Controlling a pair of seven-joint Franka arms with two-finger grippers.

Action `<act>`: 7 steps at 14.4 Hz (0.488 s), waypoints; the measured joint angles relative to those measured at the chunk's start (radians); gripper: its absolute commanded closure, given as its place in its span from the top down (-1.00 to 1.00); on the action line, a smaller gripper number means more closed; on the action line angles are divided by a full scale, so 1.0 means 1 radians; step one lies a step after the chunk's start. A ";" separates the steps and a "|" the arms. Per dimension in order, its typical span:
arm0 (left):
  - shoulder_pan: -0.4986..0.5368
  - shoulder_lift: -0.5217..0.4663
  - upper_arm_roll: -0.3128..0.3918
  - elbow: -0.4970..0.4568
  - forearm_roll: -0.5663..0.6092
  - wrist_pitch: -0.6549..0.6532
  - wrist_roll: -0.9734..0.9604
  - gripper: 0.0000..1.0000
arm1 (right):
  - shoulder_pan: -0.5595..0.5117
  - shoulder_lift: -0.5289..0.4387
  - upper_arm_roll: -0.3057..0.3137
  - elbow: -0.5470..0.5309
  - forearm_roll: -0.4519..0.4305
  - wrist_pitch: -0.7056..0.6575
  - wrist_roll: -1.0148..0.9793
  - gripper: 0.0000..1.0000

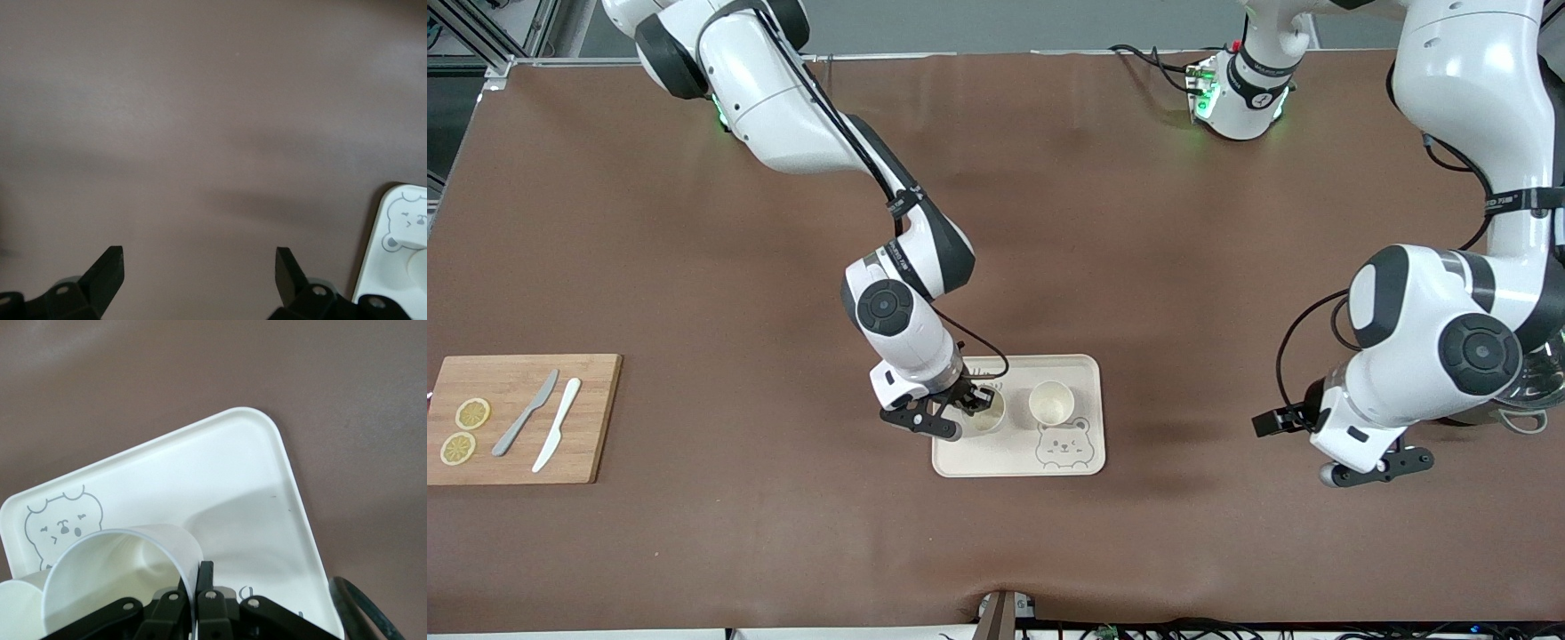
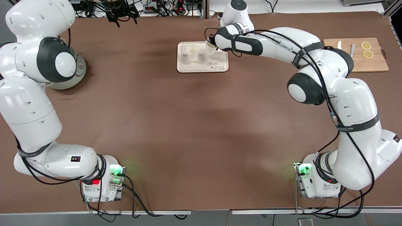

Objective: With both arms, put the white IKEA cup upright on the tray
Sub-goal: 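Withdraw the left gripper while the right gripper lowers its cup onto the tray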

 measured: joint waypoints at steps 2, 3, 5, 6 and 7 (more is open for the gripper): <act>0.010 0.000 0.000 0.006 0.000 -0.001 0.012 1.00 | 0.000 0.009 -0.002 -0.007 -0.013 0.021 0.000 -1.00; 0.015 -0.001 0.000 0.009 0.000 -0.005 0.023 1.00 | 0.000 0.016 -0.003 -0.012 -0.023 0.034 0.001 -1.00; 0.035 -0.015 0.000 0.024 -0.001 -0.031 0.072 1.00 | 0.000 0.029 -0.004 -0.014 -0.034 0.047 0.001 -1.00; 0.048 -0.033 0.000 0.032 -0.007 -0.059 0.114 1.00 | 0.000 0.034 -0.004 -0.014 -0.037 0.049 0.001 -1.00; 0.063 -0.056 0.000 0.036 -0.023 -0.082 0.164 1.00 | 0.000 0.036 -0.004 -0.014 -0.039 0.051 0.001 -1.00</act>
